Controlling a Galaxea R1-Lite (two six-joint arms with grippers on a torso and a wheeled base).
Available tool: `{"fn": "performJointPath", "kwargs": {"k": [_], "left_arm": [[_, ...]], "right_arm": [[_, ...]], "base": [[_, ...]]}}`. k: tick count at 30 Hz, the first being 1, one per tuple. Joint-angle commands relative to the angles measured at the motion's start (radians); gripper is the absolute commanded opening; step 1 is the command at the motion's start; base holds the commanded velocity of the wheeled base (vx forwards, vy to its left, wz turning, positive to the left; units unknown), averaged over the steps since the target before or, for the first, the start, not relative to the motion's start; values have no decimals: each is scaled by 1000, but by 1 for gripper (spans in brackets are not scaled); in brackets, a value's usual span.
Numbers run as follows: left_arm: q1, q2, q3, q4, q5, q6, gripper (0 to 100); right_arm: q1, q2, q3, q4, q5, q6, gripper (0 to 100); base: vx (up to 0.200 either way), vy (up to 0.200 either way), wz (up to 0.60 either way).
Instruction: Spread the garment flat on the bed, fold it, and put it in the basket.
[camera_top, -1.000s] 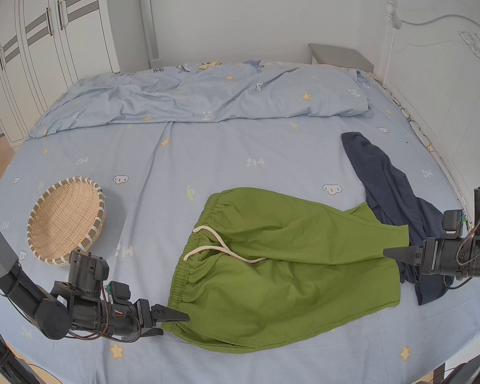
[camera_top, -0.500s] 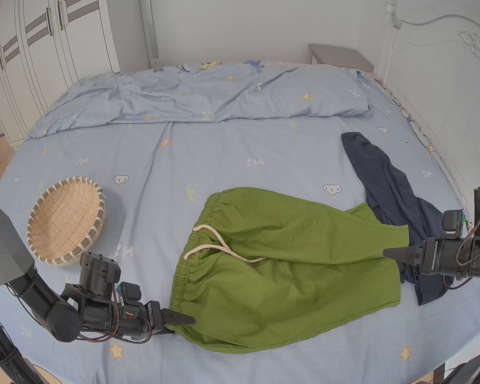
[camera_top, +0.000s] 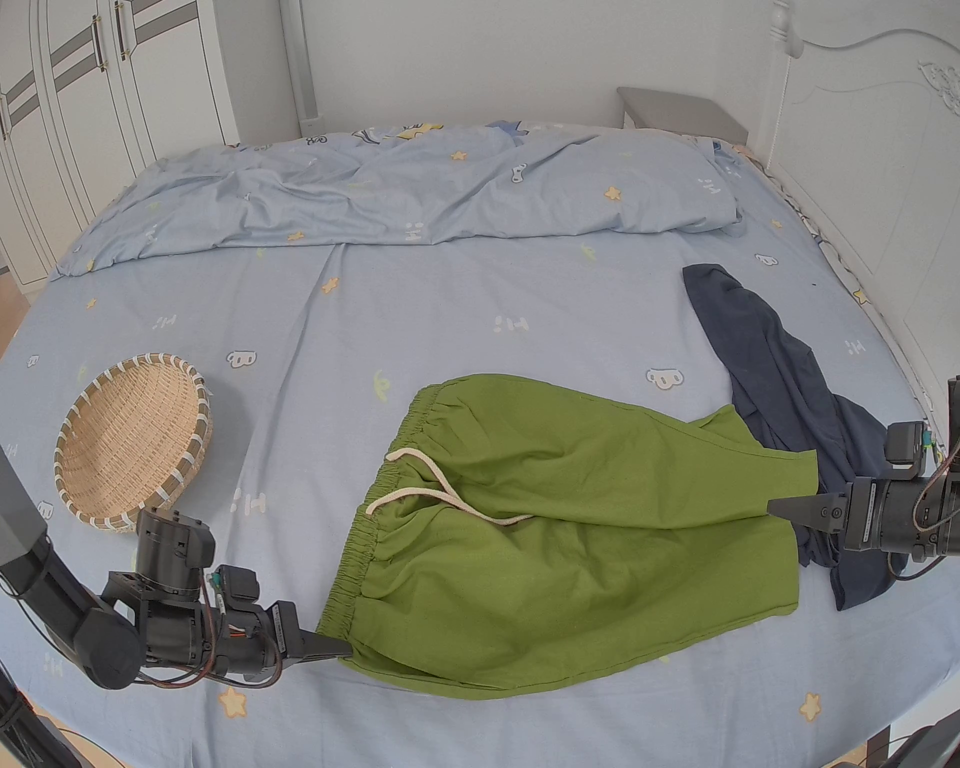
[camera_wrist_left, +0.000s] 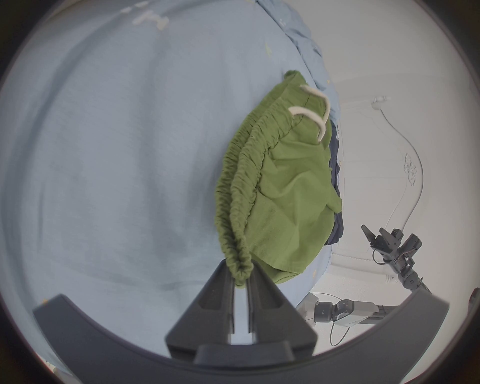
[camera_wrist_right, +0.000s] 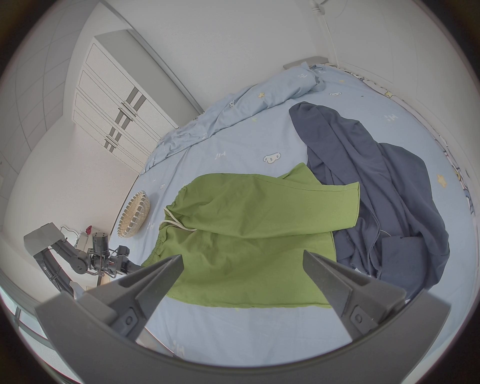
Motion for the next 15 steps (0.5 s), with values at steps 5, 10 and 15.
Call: {"fn": "performJointPath", "kwargs": {"k": [5, 10, 15], "left_arm": [[148, -186, 151, -5, -47, 10, 0], [178, -192, 206, -42, -63, 49, 0], [178, -188, 237, -84, -61, 49, 0]], "right_arm": [[6, -7, 37, 56, 6, 0, 100], [-20, -4, 84, 128, 61, 1, 100], [-70, 6, 166, 156, 176, -2, 100]], "base": [[0, 0, 0], [0, 0, 0], [0, 0, 0]]}}
